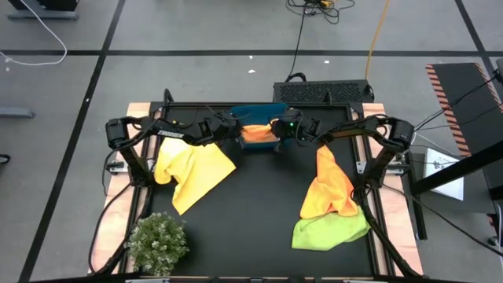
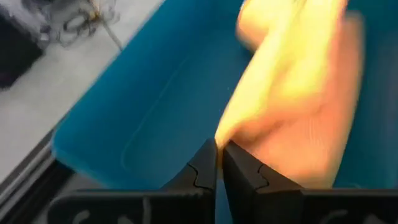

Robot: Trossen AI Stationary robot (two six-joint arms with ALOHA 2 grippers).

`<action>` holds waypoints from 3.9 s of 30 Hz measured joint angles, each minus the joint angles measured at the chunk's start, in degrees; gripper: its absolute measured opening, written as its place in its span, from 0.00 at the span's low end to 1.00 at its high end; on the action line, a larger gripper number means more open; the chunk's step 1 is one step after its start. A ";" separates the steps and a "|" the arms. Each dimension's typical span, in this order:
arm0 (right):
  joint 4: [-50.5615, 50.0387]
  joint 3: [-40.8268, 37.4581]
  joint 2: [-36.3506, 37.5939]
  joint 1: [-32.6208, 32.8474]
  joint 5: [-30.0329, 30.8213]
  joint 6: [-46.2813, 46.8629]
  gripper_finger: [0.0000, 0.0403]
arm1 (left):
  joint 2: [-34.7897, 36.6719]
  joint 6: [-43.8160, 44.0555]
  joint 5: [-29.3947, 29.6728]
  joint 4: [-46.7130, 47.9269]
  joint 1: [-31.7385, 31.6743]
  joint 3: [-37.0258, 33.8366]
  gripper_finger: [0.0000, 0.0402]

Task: Fold microfiber towels
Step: Put the folded orange microfiber towel into the blue bin, then fold the yellow microfiber towel

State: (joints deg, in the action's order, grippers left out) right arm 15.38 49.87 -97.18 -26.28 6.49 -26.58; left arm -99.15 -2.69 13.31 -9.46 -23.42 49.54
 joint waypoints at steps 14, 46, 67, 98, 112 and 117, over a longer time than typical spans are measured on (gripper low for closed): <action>5.84 -0.09 -0.03 -1.39 4.41 1.94 0.26 | -0.11 0.11 0.65 -0.31 -1.36 -0.05 0.22; -0.50 -8.79 29.69 12.56 -5.48 12.65 0.31 | 30.84 -3.69 -9.67 10.29 13.52 -0.91 0.22; 44.49 -36.45 31.34 29.01 2.73 22.40 0.31 | 41.07 2.59 -3.95 -21.46 24.07 -29.62 0.22; 22.01 -20.11 26.44 20.83 0.76 17.09 0.31 | 42.34 -2.11 -1.01 -22.80 16.12 -27.56 0.22; 12.40 -20.13 26.44 22.52 0.71 22.86 0.31 | 42.12 5.49 -2.93 -8.55 20.32 -21.73 0.22; 13.60 -20.13 26.44 23.69 0.69 22.61 0.31 | 42.12 6.62 -0.80 -8.36 22.54 -21.73 0.22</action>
State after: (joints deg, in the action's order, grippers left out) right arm 28.98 29.74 -70.74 -2.59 7.18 -3.97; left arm -57.04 3.93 12.52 -17.82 -0.88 27.81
